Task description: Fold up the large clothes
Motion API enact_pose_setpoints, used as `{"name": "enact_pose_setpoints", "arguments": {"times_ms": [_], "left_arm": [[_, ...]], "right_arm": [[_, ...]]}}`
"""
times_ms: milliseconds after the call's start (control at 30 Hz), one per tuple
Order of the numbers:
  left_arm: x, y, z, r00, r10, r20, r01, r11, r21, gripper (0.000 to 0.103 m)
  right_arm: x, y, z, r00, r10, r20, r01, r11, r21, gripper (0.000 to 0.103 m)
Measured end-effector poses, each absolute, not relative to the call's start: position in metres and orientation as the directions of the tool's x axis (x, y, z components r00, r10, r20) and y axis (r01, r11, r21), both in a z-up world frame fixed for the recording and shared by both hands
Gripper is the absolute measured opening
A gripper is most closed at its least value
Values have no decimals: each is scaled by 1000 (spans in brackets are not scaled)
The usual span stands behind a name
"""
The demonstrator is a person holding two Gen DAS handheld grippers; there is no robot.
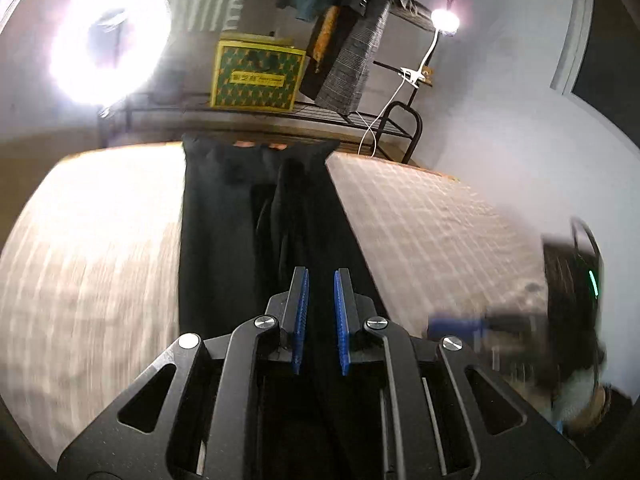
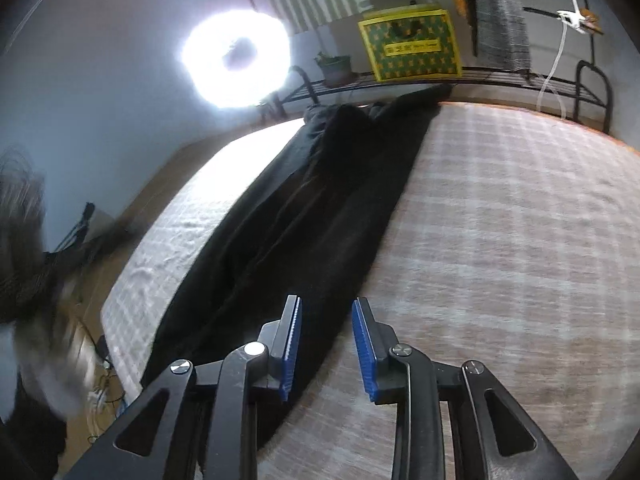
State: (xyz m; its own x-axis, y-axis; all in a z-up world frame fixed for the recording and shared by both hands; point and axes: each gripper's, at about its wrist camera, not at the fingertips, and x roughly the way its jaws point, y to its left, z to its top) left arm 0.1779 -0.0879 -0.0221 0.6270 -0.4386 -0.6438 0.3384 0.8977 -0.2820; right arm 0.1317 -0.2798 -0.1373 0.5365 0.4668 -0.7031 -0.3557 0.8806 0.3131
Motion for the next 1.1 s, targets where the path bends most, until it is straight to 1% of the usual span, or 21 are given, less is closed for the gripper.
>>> {"name": "enact_pose_setpoints", "arguments": {"times_ms": [167,267,333,433,533,567,633,800,900,933,1033,1100], "left_arm": [[281,-125,-32,572,-466,-675,371,881,-294,10],[335,-162,-54,483,-521,-704,397,847,-354,10],[358,-185,-66,451,-526,-721,404,841,-360,10],[391,-226,-91,404,-512,-758,429,838,-338,10],[422,-256,-113,422,-429,-798,431,870,-240,10],[431,-258,-117,428,-417,-802,419,878,-233,10],[449,-257,-125,446,-405,-798,379,893,-242,10],[486,-228,-134,536,-325,-779,240,944,-228,10],[504,-192,-140,589,-258,-766,85,962,-258,10],[507,-182,-144,587,-256,-768,50,958,-281,10],[513,-168,-152,568,-265,-779,5,948,-320,10],[511,-165,-143,572,-262,-777,7,949,-315,10]], "right_arm": [[130,-249,-159,482,510,-712,-431,846,314,26],[127,-234,-175,452,477,-754,-450,852,269,26],[123,-230,-182,446,463,-766,-458,853,249,26],[113,-221,-182,485,417,-769,-490,857,157,26],[101,-208,-184,531,360,-767,-511,858,49,27],[98,-204,-185,537,350,-768,-521,853,24,29],[96,-202,-185,538,348,-768,-530,848,14,30],[100,-210,-185,510,404,-759,-536,840,87,30],[100,-209,-185,512,403,-758,-538,839,82,30],[99,-209,-185,513,404,-758,-539,838,82,30],[101,-212,-185,504,420,-754,-539,836,106,30],[103,-215,-183,502,423,-754,-538,835,110,30]]}}
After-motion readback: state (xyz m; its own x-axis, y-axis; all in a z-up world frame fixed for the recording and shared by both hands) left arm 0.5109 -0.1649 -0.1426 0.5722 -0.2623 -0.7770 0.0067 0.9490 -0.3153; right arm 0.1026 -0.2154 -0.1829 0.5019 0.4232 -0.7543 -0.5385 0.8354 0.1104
